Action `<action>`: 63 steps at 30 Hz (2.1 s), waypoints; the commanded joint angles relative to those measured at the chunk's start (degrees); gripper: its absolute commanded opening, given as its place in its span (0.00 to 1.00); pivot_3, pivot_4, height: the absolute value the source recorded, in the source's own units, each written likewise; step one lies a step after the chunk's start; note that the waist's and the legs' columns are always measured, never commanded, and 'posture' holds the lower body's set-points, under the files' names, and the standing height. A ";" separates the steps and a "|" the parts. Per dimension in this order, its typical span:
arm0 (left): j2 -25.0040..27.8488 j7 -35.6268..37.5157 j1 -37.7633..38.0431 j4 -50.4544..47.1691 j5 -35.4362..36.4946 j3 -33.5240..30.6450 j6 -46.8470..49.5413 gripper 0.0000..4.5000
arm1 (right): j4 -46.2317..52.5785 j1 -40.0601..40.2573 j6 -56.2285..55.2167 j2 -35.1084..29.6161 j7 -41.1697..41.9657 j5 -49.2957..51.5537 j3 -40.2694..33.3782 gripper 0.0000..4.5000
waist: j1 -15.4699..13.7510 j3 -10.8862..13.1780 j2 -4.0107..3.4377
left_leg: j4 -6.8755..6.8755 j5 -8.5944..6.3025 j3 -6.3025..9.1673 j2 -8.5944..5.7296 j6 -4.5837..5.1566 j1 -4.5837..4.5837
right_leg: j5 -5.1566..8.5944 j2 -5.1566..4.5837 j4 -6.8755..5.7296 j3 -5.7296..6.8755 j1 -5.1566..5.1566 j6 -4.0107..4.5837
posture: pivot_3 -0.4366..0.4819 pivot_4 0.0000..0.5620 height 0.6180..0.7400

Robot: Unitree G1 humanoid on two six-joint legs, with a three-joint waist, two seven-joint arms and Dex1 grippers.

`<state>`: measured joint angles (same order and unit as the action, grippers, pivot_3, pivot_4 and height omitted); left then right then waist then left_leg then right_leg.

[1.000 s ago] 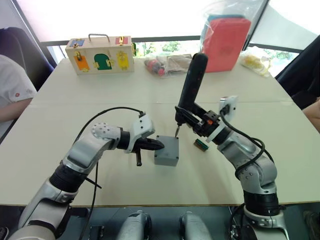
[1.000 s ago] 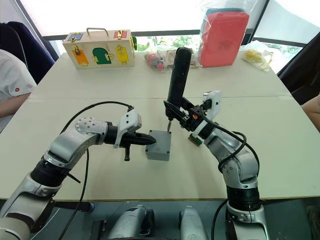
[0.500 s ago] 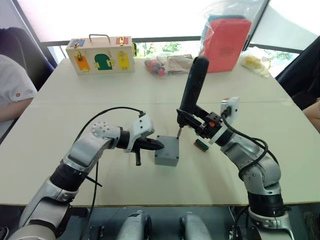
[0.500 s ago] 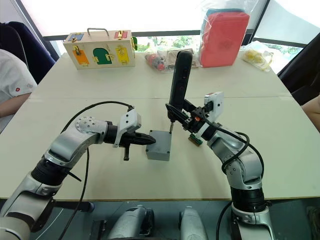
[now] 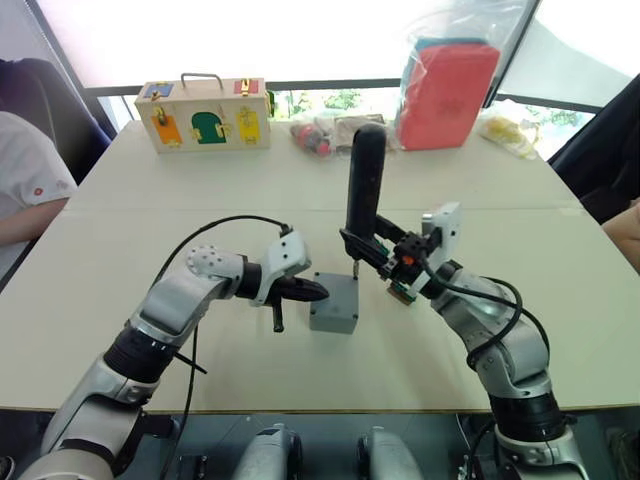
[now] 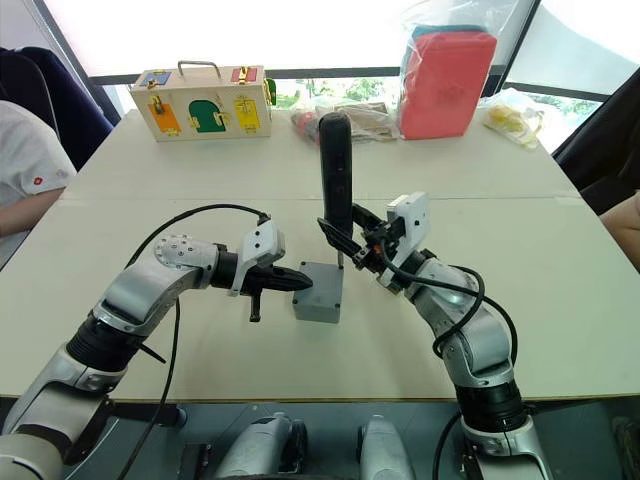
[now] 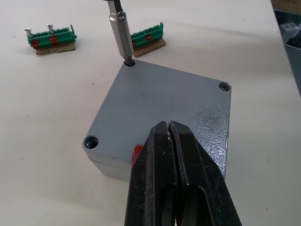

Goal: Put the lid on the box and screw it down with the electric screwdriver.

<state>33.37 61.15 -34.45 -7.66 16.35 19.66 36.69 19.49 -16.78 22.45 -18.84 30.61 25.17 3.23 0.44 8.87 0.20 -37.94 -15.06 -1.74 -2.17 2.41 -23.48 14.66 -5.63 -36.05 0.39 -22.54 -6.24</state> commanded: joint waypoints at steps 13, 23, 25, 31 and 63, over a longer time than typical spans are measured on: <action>-0.51 0.14 1.09 -0.11 -1.34 1.18 0.54 0.00 | -4.65 5.06 1.07 3.57 -2.27 -2.25 2.01 0.39 | 0.22 -0.83 0.31 | 0.24 -0.08 0.03 0.02 -0.11 0.11 | 0.10 -0.19 0.05 -0.01 -0.04 0.18 | 0.48 0.27 1.00; -0.67 0.23 1.23 0.59 -1.73 1.30 -0.23 0.00 | -3.05 2.75 1.29 2.64 -2.46 -2.69 0.74 0.39 | 0.17 -0.93 0.36 | 0.61 -0.06 0.03 0.00 -0.16 0.14 | 0.16 -0.25 0.20 -0.01 -0.11 0.30 | 0.48 0.27 1.00; -0.69 0.25 1.52 0.67 -1.80 1.32 -0.39 0.00 | -1.09 1.24 1.89 2.00 -2.86 -1.97 -0.48 0.39 | 0.18 -0.93 0.36 | 0.62 -0.06 0.03 0.00 -0.17 0.14 | 0.16 -0.26 0.22 -0.01 -0.11 0.30 | 0.48 0.27 1.00; -1.16 0.32 2.46 -0.48 -1.34 1.65 -0.66 0.00 | 6.30 -13.68 12.60 -0.53 -6.34 10.77 -9.73 0.39 | 0.07 -0.70 0.10 | 0.66 -0.03 0.02 -0.01 -0.21 -0.04 | 0.16 -0.31 0.22 -0.01 -0.32 0.30 | 0.48 0.27 1.00; 1.27 2.96 0.52 -9.29 5.35 -2.97 -1.20 0.00 | -22.71 -20.42 70.05 -33.40 -22.57 34.33 -15.18 0.39 | 0.01 0.09 -0.52 | 0.41 0.15 -0.15 0.03 -0.15 -1.01 | 0.05 -0.14 0.00 0.02 -1.17 0.11 | 0.48 0.27 1.00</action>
<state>33.31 63.02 -34.39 -15.43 22.89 15.23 36.88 -5.35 -37.38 92.12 -49.26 7.03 56.59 -11.81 0.45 8.96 -0.33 -37.57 -14.94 -1.89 -2.15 2.30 -24.50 14.71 -5.76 -36.02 0.42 -23.68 -6.12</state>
